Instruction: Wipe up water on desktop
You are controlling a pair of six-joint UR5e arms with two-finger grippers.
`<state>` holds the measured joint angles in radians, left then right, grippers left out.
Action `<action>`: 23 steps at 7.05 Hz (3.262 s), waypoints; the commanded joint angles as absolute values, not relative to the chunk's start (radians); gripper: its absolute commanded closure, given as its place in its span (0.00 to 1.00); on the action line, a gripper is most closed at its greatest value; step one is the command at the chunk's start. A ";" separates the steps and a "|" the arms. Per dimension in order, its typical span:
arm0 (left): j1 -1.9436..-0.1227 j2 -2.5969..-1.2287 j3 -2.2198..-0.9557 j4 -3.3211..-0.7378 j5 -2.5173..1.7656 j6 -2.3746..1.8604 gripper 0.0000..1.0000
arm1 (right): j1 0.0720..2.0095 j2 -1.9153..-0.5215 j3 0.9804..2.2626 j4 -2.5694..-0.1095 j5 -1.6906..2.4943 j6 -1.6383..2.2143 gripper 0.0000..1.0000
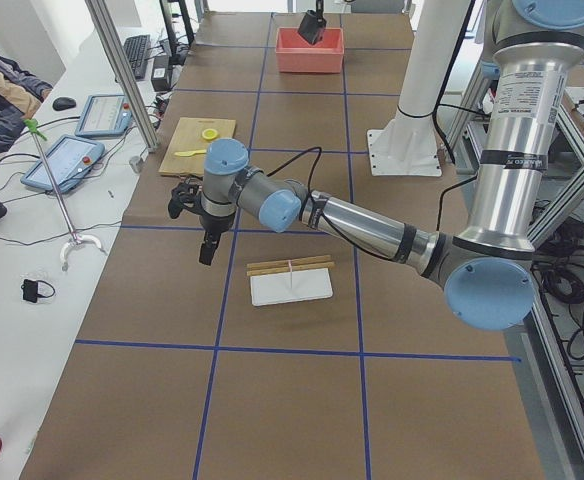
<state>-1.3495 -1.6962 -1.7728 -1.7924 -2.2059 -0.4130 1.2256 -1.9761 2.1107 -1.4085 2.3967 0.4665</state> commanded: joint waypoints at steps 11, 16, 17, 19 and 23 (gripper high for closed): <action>-1.520 -1.577 -1.738 -1.502 -2.506 0.087 0.02 | 1.371 -1.899 2.014 -1.401 2.269 0.337 0.00; -1.532 -1.586 -1.795 -1.540 -2.392 0.074 0.02 | 1.371 -1.864 2.014 -1.391 2.175 0.188 0.00; -1.534 -1.582 -1.795 -1.534 -2.337 0.072 0.02 | 1.371 -1.844 1.984 -1.390 2.171 0.148 0.00; -1.534 -1.549 -1.813 -1.540 -2.344 0.080 0.02 | 1.371 -1.827 1.973 -1.393 2.163 0.143 0.00; -1.532 -1.551 -1.833 -1.543 -2.345 0.080 0.02 | 1.371 -1.832 1.964 -1.390 2.149 0.143 0.00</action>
